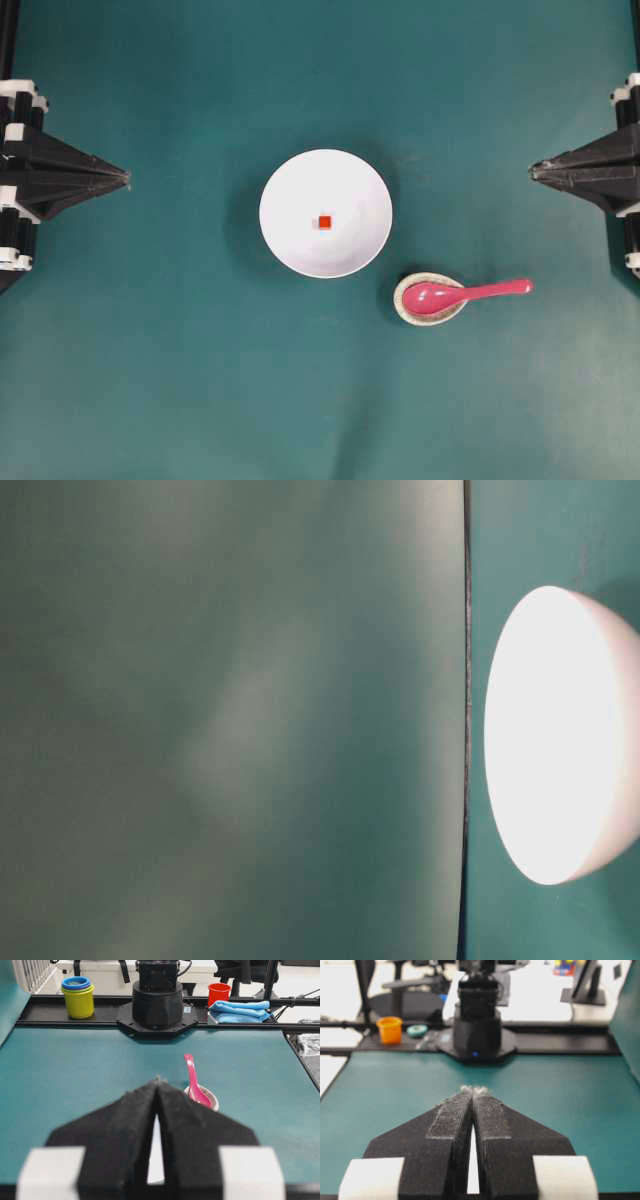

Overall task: Grip the spoon and scoop the red block from the bowl with right arm.
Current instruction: 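Move the right gripper toward the pink spoon handle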

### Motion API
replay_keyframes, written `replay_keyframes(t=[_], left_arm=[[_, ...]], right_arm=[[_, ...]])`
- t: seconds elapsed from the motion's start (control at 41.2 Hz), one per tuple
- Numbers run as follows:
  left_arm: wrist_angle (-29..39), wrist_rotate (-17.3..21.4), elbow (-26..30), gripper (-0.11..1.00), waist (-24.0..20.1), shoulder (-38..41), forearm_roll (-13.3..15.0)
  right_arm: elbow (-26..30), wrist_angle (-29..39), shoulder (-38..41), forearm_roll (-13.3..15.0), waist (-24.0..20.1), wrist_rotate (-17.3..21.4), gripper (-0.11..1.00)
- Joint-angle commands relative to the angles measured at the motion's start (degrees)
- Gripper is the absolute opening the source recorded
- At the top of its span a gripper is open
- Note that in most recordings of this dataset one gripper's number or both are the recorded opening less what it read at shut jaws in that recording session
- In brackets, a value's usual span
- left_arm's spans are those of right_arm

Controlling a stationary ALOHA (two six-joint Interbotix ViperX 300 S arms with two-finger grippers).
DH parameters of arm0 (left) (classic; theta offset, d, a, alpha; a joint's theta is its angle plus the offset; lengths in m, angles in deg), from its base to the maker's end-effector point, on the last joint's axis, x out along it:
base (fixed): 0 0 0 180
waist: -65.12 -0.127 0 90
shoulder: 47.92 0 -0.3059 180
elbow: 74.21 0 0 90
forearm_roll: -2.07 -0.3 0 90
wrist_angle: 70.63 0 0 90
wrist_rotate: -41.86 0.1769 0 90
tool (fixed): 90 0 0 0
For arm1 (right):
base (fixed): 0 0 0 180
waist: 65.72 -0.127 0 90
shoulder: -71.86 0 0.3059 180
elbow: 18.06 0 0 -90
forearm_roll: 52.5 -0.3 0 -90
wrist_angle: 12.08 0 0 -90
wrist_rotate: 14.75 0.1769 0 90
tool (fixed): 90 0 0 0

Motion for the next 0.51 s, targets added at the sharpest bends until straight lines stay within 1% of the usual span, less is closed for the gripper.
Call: replay_keyframes(t=[0.0,0.024,0.073,0.194,0.34,0.437,0.486], left_arm=[[-0.35,0.44,1.76,0.0,0.18,0.09,-0.7],[-0.35,-0.44,1.85,0.0,0.18,-0.26,-0.7],[-0.26,-0.44,1.85,0.0,0.18,-0.44,-0.7],[0.0,-0.53,1.93,0.0,0.18,-0.62,-0.7],[0.0,-0.53,1.93,0.0,0.18,-0.62,-0.79],[0.09,-0.79,1.85,0.0,0.18,-0.62,-0.7],[0.0,-0.88,1.93,0.0,0.18,-0.62,-0.7]], right_arm=[[1.23,-0.7,0.26,-0.18,-1.14,0.79,0.0],[1.05,-0.44,0.88,-1.14,-2.02,1.58,0.0],[0.7,-0.18,1.58,-1.85,-2.72,2.55,0.0],[0.09,-0.35,4.04,-1.93,-5.1,4.31,0.0],[-1.67,-0.7,7.82,-2.29,-8.35,4.92,0.0],[-3.34,-1.58,10.9,-4.04,-9.84,5.63,0.01],[-4.31,-2.55,12.39,-5.1,-10.28,6.15,0.04]])
